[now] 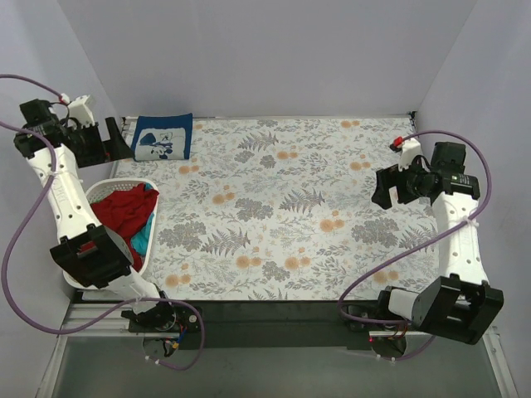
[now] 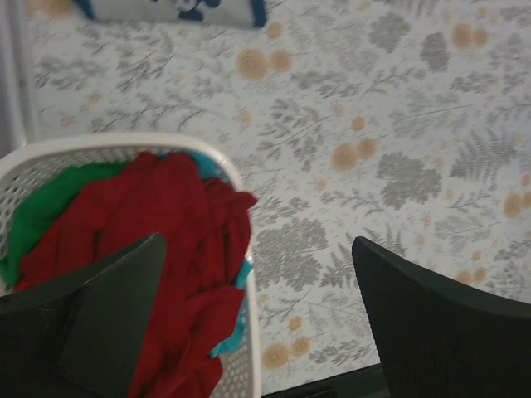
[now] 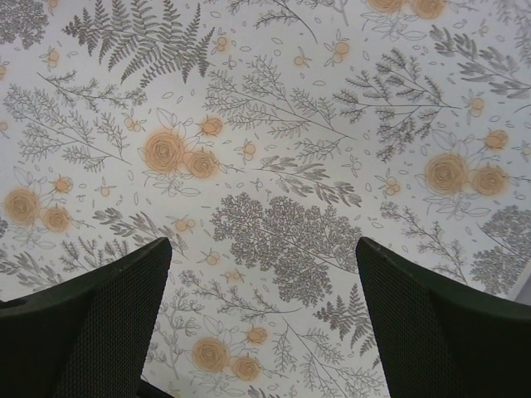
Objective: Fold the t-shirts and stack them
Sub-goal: Grab the tshirt from the pile
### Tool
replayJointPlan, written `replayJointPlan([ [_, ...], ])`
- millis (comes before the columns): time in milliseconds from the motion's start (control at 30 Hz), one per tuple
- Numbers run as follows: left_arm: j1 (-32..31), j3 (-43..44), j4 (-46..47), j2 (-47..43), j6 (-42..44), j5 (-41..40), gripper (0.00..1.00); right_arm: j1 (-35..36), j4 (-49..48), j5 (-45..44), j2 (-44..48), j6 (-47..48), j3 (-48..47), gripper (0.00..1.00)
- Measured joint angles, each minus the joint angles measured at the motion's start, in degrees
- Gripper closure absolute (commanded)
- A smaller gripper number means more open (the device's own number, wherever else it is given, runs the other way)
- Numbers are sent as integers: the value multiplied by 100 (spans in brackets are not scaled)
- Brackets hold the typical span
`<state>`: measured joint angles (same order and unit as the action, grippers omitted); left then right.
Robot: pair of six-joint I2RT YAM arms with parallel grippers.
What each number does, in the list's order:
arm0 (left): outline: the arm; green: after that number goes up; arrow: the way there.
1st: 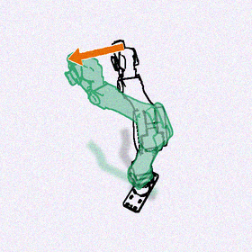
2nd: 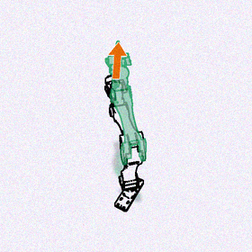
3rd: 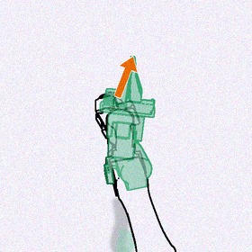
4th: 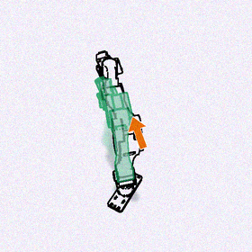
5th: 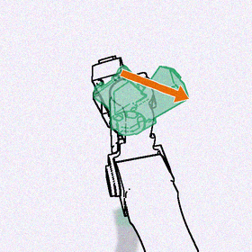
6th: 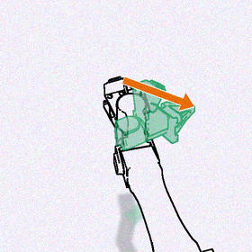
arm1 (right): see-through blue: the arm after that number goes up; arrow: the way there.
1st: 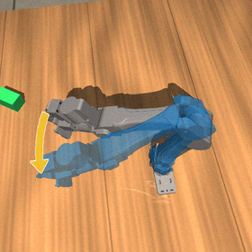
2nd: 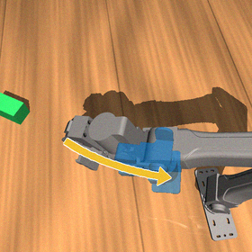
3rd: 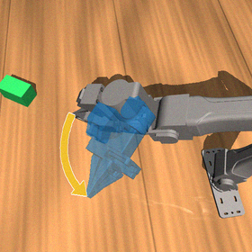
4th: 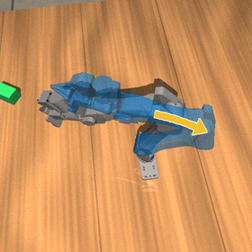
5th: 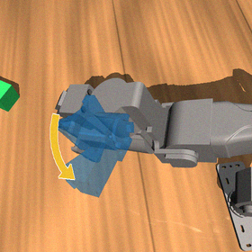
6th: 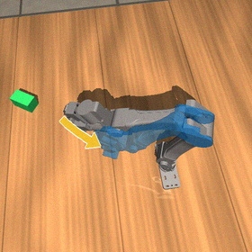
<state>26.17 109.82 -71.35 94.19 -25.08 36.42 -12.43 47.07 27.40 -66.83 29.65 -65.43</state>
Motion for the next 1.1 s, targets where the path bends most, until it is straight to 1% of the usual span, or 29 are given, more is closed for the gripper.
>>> replayJointPlan([
  [100,470,-358,-140,-94,573,-531,5,0,20,144,-402,-92,-74,2],
  [300,505,-1836,-413,-682,1421,-1700,3,0,144,350,-1014,-188,-481,2],
  [400,590,-2470,-503,-1023,1648,-2050,2,0,210,415,-1143,-201,-723,2],
  [633,763,-3733,-358,-1493,1869,-2518,2,2,369,505,-1604,-195,-1163,2],
  [767,763,-4221,46,-1508,1915,-2669,2,7,431,544,-1908,-197,-1451,2],
  [900,763,-4507,570,-1508,1963,-2855,2,13,527,570,-2006,-195,-1606,2],
  [1000,763,-4538,800,-1508,1974,-2979,6,20,562,581,-2017,-192,-1652,2],
  [1100,763,-4529,1058,-1508,1963,-3080,21,20,581,581,-2017,-184,-1652,2],
])
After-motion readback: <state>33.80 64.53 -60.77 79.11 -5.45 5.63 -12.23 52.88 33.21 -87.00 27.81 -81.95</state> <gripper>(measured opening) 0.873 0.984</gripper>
